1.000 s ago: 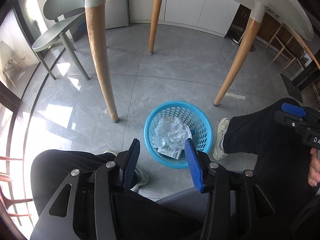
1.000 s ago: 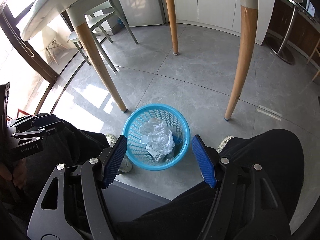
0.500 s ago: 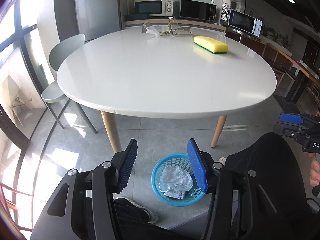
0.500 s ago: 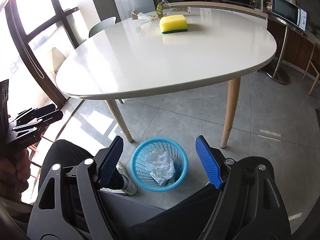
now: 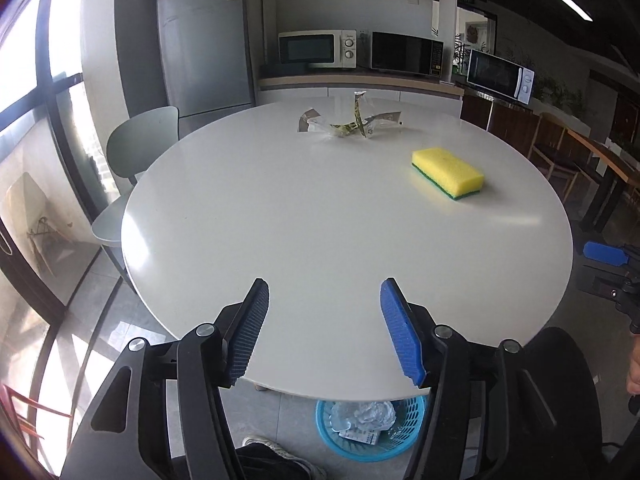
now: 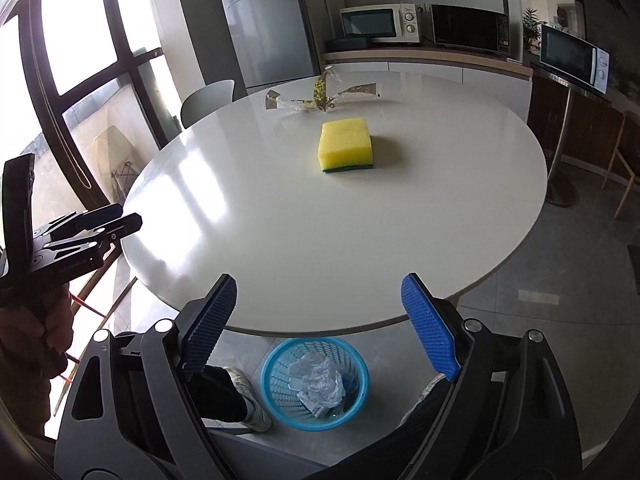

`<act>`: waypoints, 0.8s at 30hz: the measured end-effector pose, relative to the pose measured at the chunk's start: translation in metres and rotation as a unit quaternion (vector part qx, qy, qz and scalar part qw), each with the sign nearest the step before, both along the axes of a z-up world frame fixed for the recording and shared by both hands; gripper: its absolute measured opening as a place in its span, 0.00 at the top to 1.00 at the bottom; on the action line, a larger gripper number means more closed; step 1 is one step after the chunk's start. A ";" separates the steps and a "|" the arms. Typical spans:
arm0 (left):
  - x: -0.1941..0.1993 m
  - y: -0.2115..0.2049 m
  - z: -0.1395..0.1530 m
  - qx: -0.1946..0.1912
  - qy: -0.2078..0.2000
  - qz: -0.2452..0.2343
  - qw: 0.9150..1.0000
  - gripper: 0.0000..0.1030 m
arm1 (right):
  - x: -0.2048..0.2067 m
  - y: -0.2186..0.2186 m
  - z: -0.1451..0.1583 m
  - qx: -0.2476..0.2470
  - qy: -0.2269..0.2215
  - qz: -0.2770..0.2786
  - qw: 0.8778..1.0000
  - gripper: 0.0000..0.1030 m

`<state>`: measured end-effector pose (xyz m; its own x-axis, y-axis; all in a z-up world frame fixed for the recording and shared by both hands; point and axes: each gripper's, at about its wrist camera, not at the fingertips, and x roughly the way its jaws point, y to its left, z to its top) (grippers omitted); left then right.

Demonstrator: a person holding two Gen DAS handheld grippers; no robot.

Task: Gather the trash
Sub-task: 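Raise both open tools from the wastebasket back toward the table, then grasp the yellow sponge with right tool while left tool grasps foil wrapper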

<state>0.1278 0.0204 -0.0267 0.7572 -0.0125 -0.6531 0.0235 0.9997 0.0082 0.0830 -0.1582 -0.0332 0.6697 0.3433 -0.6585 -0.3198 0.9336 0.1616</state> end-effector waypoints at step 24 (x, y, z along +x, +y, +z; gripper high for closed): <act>0.154 0.009 0.037 0.017 -0.003 0.005 1.000 0.37 | 0.129 0.031 0.003 -0.024 0.028 0.001 0.999 0.16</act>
